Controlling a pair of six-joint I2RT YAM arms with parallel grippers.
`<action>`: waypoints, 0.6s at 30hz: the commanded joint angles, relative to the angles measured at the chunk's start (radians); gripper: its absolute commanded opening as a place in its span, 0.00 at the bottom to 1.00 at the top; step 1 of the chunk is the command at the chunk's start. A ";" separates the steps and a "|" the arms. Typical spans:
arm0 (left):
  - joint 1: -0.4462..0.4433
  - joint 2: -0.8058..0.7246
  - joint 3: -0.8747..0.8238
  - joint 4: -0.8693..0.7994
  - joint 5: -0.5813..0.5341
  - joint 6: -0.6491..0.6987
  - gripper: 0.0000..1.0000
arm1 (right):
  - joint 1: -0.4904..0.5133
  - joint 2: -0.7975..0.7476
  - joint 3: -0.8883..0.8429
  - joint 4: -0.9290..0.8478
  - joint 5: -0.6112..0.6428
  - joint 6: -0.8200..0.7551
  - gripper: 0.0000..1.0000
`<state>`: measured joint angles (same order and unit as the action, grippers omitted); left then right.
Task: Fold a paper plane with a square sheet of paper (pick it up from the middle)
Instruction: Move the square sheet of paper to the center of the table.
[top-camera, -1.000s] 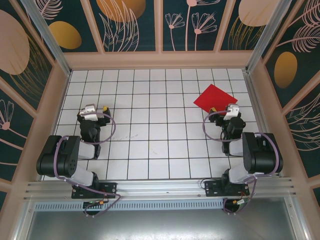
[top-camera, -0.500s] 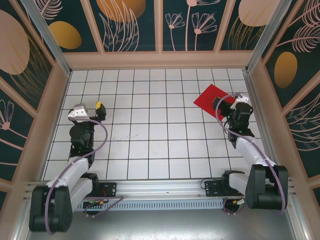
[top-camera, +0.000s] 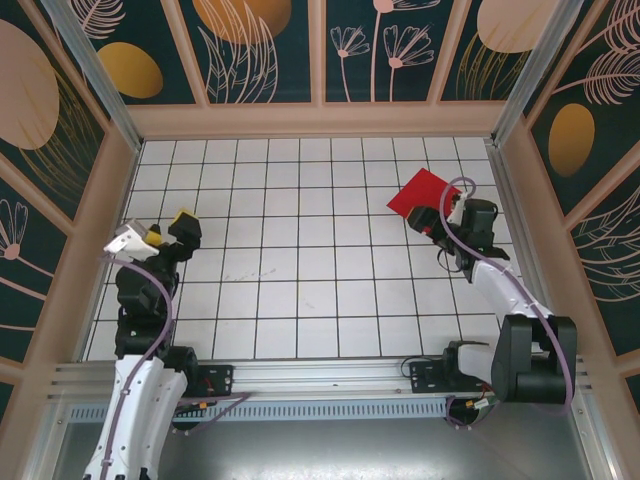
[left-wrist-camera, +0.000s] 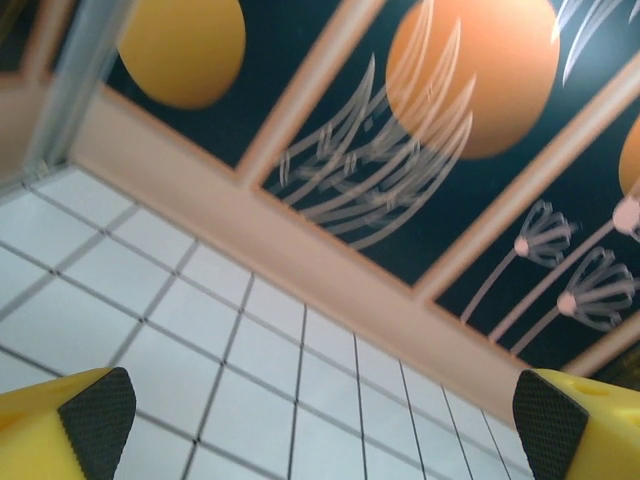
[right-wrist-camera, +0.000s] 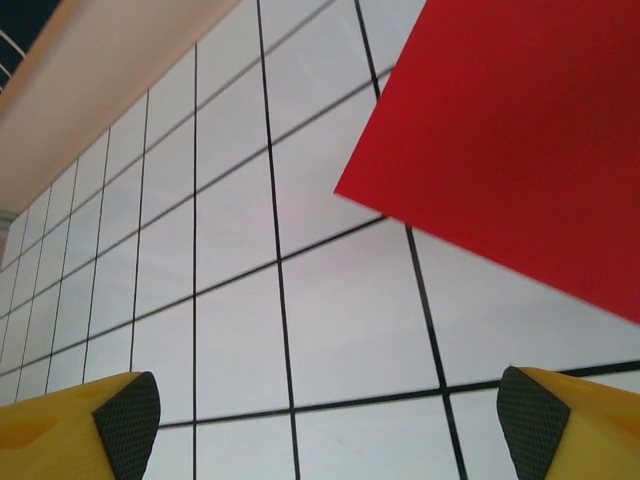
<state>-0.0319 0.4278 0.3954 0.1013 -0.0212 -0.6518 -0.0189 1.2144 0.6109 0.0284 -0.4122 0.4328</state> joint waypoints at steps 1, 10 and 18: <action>0.004 0.047 0.081 -0.190 0.135 -0.037 0.99 | 0.021 0.051 0.039 -0.067 -0.073 0.009 0.84; 0.004 0.181 0.128 -0.231 0.237 0.004 0.99 | 0.021 0.352 0.292 -0.203 0.187 -0.013 0.81; 0.004 0.208 0.097 -0.196 0.217 -0.009 0.99 | -0.015 0.668 0.555 -0.266 0.197 0.002 0.79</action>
<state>-0.0319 0.6422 0.4923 -0.1093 0.1799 -0.6594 -0.0235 1.8252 1.0950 -0.1635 -0.2367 0.4286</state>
